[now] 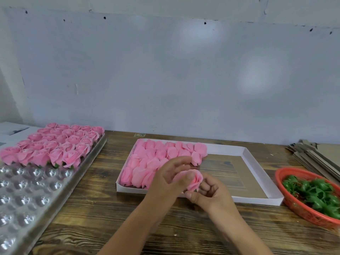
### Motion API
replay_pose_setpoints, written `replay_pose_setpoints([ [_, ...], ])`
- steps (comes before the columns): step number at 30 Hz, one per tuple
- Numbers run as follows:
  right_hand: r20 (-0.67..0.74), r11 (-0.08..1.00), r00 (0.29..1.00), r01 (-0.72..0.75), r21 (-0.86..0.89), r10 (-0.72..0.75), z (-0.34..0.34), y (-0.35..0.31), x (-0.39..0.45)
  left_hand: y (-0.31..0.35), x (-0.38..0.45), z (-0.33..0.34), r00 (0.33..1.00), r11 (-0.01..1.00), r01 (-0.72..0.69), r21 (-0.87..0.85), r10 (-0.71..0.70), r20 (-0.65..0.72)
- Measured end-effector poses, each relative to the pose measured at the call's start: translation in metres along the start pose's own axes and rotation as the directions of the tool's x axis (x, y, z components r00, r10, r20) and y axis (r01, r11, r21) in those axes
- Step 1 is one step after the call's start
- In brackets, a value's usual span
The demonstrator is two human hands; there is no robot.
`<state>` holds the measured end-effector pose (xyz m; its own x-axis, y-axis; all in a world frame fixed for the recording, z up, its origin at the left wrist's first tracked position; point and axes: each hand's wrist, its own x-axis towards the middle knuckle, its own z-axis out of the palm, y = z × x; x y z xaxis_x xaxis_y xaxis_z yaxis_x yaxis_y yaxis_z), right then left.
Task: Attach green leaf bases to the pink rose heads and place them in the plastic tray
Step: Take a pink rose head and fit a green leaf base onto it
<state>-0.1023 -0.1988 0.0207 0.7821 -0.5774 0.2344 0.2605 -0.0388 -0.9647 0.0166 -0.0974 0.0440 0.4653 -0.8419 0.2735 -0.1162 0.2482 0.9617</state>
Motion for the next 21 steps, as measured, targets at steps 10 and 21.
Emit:
replay_pose_setpoints([
  [10,0.096,0.996,0.995,0.031,-0.089,-0.022,0.004,0.002,-0.003,-0.002,-0.003,0.002,0.995,0.998,-0.013,0.062,0.007,0.102],
  [21,0.239,0.901,0.952,-0.266,0.342,0.191,-0.009,-0.01,-0.002,0.001,-0.002,-0.001,0.99,0.999,0.038,-0.01,-0.036,0.136],
])
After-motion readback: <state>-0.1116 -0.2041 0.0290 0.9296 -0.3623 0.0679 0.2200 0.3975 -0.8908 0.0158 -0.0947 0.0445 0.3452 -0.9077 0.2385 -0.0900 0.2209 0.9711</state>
